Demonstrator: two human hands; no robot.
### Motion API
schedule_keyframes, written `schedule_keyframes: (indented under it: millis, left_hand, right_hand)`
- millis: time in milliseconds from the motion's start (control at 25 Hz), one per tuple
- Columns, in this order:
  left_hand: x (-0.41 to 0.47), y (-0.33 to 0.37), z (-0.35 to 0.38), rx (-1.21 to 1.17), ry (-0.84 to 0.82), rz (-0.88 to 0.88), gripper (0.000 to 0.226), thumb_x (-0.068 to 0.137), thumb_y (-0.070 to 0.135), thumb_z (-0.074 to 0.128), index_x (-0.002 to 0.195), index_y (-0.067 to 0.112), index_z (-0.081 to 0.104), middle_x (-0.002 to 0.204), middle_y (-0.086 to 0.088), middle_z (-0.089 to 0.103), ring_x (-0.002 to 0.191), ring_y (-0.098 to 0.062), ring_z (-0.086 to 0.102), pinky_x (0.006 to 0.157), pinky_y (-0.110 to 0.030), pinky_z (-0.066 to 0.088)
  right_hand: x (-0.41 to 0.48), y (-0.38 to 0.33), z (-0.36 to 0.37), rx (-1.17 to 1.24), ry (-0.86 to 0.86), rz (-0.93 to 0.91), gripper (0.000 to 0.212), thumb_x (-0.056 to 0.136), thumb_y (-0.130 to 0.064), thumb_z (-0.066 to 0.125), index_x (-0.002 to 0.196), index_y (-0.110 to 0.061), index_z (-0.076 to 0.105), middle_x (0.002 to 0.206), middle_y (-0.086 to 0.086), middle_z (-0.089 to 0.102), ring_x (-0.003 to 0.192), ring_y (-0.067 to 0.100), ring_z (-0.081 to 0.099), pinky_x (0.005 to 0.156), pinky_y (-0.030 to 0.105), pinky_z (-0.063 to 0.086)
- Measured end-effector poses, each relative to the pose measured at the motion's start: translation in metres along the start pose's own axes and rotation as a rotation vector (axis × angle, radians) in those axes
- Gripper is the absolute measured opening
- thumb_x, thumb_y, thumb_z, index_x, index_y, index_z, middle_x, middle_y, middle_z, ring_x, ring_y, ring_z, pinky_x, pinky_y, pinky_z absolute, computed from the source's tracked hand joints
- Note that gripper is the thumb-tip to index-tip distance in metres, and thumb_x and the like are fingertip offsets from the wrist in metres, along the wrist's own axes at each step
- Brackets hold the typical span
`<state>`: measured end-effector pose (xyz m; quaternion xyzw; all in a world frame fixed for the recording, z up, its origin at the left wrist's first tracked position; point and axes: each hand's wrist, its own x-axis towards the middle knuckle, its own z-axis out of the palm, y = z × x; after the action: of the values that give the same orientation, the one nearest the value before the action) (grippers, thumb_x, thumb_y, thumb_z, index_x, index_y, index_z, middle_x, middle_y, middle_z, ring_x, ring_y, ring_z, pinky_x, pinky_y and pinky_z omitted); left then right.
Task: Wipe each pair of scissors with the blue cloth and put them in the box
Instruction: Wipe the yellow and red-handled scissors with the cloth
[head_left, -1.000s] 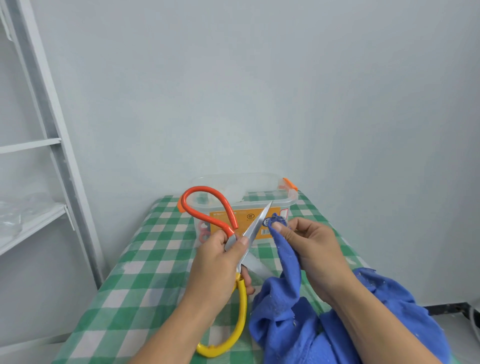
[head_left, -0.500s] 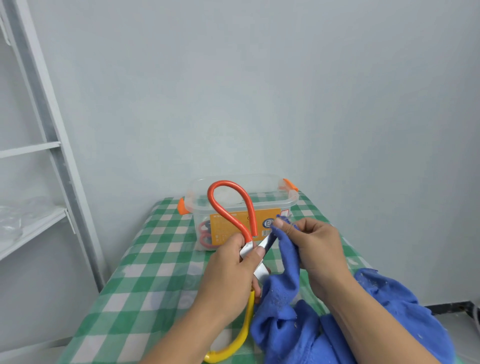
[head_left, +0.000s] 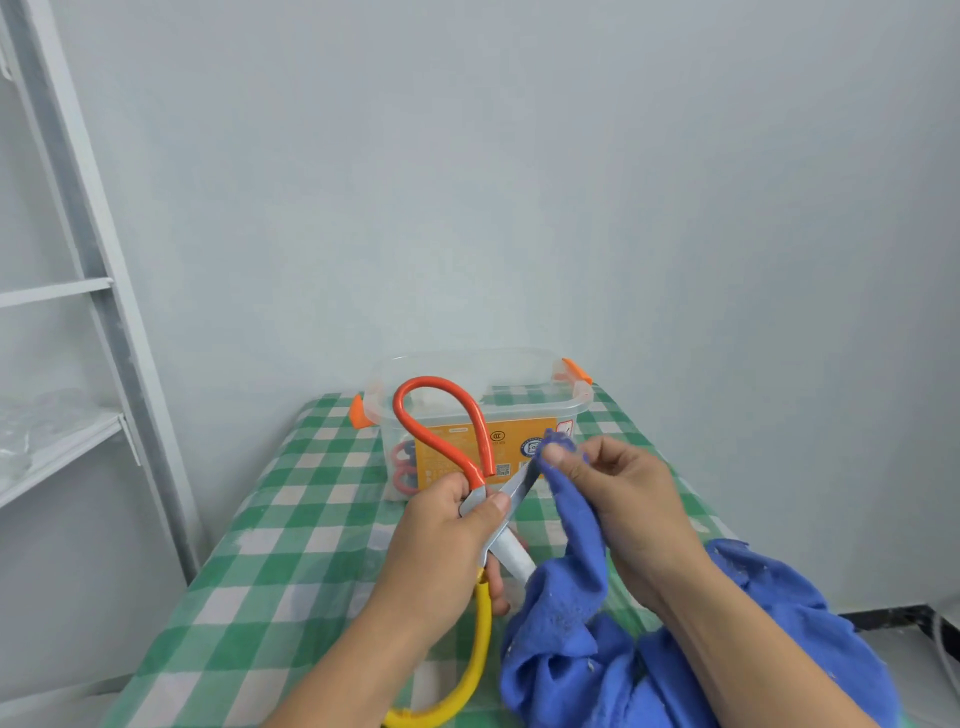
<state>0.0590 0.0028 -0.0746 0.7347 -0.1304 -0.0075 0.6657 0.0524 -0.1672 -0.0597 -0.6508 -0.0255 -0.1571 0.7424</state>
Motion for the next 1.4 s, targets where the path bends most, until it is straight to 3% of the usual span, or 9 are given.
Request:
schedule_keyframes:
  millis: [160,440,560,720,840,960,1080,1240,1400]
  left_hand:
    - [-0.001,0.001,0.001,-0.039,-0.021,0.019,0.021,0.100,0.013,0.056,0.102,-0.008,0.055,0.063,-0.029,0.055,0.038,-0.027,0.050,0.044,-0.036,0.047]
    - [-0.003,0.000,0.002,-0.037,-0.051,-0.002,0.016,0.101,0.013,0.055,0.093,-0.001,0.056,0.059,-0.021,0.053,0.040,-0.028,0.050,0.047,-0.037,0.048]
    - [-0.004,0.000,0.000,-0.044,-0.049,-0.019,0.017,0.101,0.014,0.055,0.097,-0.002,0.058,0.071,-0.026,0.063,0.039,-0.025,0.049,0.044,-0.033,0.048]
    - [-0.003,0.001,-0.003,-0.060,-0.044,-0.044,0.018,0.101,0.015,0.054,0.099,-0.002,0.059,0.089,-0.040,0.061,0.039,-0.023,0.050,0.044,-0.034,0.049]
    - [-0.003,0.001,-0.003,-0.074,-0.028,-0.040,0.017,0.101,0.013,0.054,0.095,-0.002,0.059,0.089,-0.042,0.059,0.038,-0.023,0.049,0.042,-0.032,0.047]
    - [-0.002,0.001,-0.003,-0.074,-0.027,-0.025,0.018,0.101,0.013,0.055,0.097,-0.004,0.058,0.085,-0.043,0.057,0.037,-0.024,0.048,0.041,-0.031,0.046]
    - [0.001,-0.003,-0.002,-0.064,-0.049,-0.013,0.019,0.100,0.013,0.056,0.100,-0.006,0.056,0.073,-0.034,0.057,0.036,-0.024,0.048,0.042,-0.031,0.046]
    - [0.002,-0.005,-0.001,-0.044,-0.059,0.013,0.016,0.100,0.015,0.058,0.094,0.000,0.057,0.060,-0.018,0.056,0.037,-0.026,0.049,0.044,-0.032,0.047]
    - [0.003,-0.005,-0.001,0.011,-0.045,0.053,0.018,0.096,0.022,0.062,0.096,0.005,0.059,0.056,-0.017,0.053,0.039,-0.028,0.052,0.048,-0.039,0.049]
  right_hand:
    - [0.000,0.001,0.006,-0.119,-0.002,-0.009,0.053,0.067,-0.037,0.085,0.073,0.007,0.057,0.058,0.009,0.053,0.048,0.014,0.044,0.045,0.022,0.039]
    - [0.009,0.002,-0.002,0.041,0.168,0.018,0.039,0.078,-0.031,0.081,0.066,-0.007,0.053,0.049,0.003,0.051,0.040,0.013,0.043,0.040,0.021,0.036]
    - [0.013,0.005,-0.011,0.146,0.251,0.051,0.038,0.086,-0.031,0.076,0.068,-0.010,0.050,0.053,0.003,0.044,0.045,0.014,0.038,0.042,0.024,0.034]
    - [0.011,0.006,-0.018,0.278,0.136,0.084,0.038,0.086,-0.034,0.075,0.067,-0.013,0.050,0.053,0.000,0.041,0.047,0.014,0.035,0.051,0.029,0.031]
    - [0.005,0.002,-0.011,0.149,0.031,0.063,0.037,0.074,-0.034,0.079,0.063,-0.012,0.052,0.049,-0.001,0.043,0.043,0.012,0.035,0.046,0.025,0.033]
    - [-0.001,0.005,-0.001,0.029,-0.050,0.039,0.036,0.066,-0.032,0.083,0.073,-0.003,0.062,0.059,0.006,0.059,0.050,0.012,0.049,0.048,0.021,0.042]
    - [-0.001,0.009,0.006,0.025,-0.060,0.040,0.045,0.060,-0.024,0.086,0.088,0.005,0.065,0.076,0.013,0.068,0.063,0.017,0.061,0.057,0.023,0.050]
    - [0.004,0.009,0.009,0.180,-0.014,0.122,0.056,0.053,-0.016,0.088,0.099,0.004,0.063,0.082,0.021,0.071,0.067,0.027,0.067,0.067,0.036,0.057]
    - [0.004,0.009,0.009,0.265,0.005,0.116,0.035,0.074,-0.009,0.081,0.099,0.010,0.065,0.078,0.024,0.068,0.068,0.030,0.067,0.067,0.038,0.060]
